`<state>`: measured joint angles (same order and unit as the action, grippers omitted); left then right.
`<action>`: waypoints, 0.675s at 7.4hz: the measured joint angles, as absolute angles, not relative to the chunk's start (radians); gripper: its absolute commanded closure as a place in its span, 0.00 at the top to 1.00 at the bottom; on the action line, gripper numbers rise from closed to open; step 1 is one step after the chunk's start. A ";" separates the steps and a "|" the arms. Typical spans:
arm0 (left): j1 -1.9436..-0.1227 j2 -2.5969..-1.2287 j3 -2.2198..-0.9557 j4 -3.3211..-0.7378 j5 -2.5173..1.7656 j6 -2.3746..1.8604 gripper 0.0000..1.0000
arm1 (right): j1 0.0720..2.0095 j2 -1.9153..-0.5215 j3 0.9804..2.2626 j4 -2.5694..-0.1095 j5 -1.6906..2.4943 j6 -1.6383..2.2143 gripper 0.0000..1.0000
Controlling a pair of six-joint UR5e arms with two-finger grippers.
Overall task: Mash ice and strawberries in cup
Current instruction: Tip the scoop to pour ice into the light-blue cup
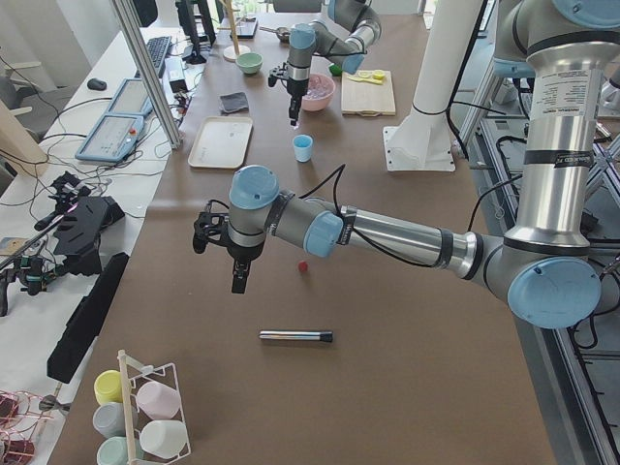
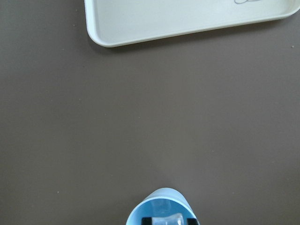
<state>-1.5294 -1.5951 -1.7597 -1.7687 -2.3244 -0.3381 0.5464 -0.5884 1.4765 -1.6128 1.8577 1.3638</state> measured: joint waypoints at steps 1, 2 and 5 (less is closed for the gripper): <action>-1.529 -1.593 -1.760 -1.768 -2.325 -0.338 0.99 | 0.533 -0.582 1.444 -1.576 1.852 1.377 0.27; -1.529 -1.594 -1.758 -1.768 -2.324 -0.338 0.99 | 0.519 -0.580 1.422 -1.557 1.838 1.384 0.36; -1.530 -1.595 -1.753 -1.767 -2.323 -0.337 0.99 | 0.508 -0.581 1.410 -1.551 1.821 1.385 0.99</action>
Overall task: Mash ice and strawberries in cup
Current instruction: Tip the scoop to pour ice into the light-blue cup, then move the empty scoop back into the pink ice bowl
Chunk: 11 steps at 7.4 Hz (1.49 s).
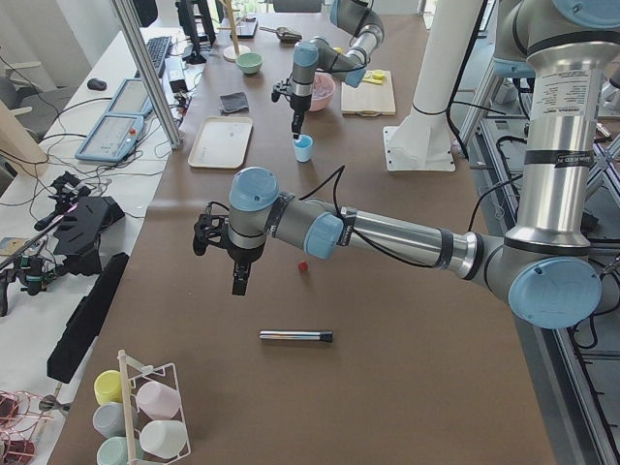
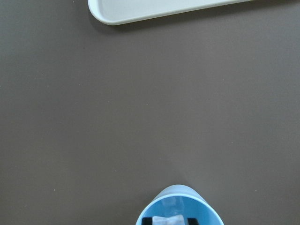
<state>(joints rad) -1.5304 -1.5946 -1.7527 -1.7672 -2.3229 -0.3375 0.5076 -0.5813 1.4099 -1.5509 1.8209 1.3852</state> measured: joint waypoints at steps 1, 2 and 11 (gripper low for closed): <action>-1.531 -1.595 -1.751 -1.767 -2.323 -0.337 0.99 | 0.517 -0.584 1.419 -1.562 1.829 1.372 0.98; -1.531 -1.596 -1.748 -1.768 -2.323 -0.337 0.99 | 0.538 -0.595 1.444 -1.604 1.855 1.342 0.98; -1.531 -1.619 -1.739 -1.767 -2.323 -0.345 0.99 | 0.652 -1.236 1.937 -1.622 1.981 1.079 0.93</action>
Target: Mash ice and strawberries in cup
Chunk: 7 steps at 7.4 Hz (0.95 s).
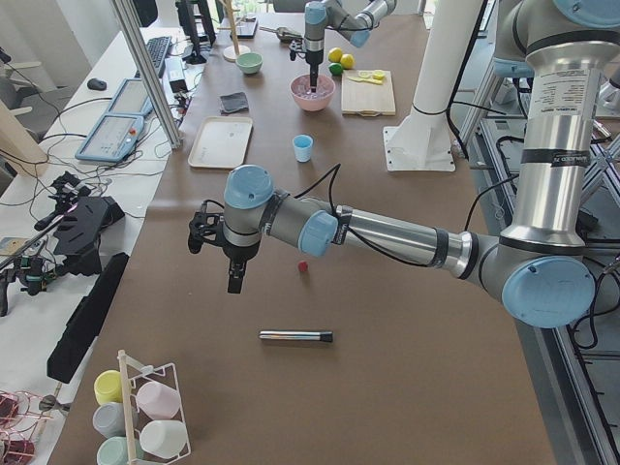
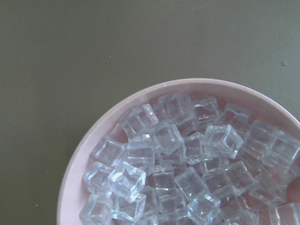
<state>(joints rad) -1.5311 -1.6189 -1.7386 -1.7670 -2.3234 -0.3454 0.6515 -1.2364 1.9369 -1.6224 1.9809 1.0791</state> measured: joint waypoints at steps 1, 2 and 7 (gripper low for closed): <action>-1.532 -1.622 -1.739 -1.767 -2.324 -0.347 0.99 | 0.645 -1.248 1.930 -1.606 1.991 1.093 0.88; -1.532 -1.627 -1.739 -1.767 -2.324 -0.347 0.99 | 0.635 -1.248 1.928 -1.600 2.005 1.119 0.88; -1.550 -1.642 -1.743 -1.775 -2.320 -0.347 0.99 | 0.575 -1.241 1.919 -1.608 2.035 1.158 0.77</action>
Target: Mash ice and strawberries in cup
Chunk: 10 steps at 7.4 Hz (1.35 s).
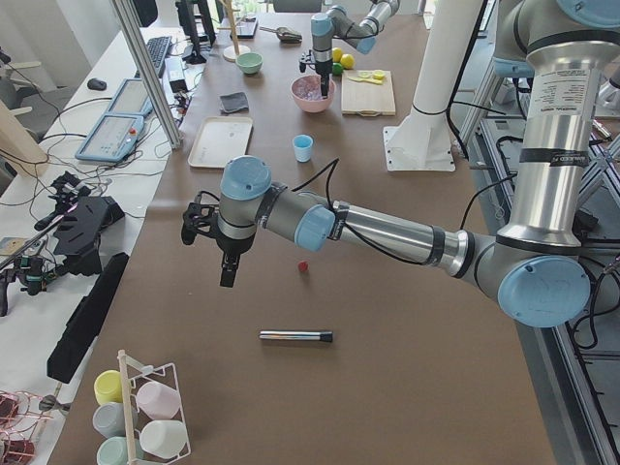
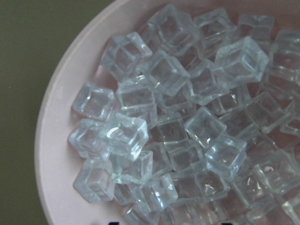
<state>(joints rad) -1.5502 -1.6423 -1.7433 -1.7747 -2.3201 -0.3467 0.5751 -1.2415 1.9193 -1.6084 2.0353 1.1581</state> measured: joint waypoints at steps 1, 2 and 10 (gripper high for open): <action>-1.551 -1.643 -1.744 -1.775 -2.320 -0.347 0.99 | 0.570 -1.241 1.917 -1.613 2.036 1.156 0.77; -1.552 -1.643 -1.744 -1.775 -2.319 -0.347 0.99 | 0.569 -1.242 1.915 -1.617 2.036 1.153 0.77; -1.552 -1.644 -1.742 -1.775 -2.315 -0.344 0.99 | 0.581 -1.242 1.905 -1.628 2.040 1.134 0.28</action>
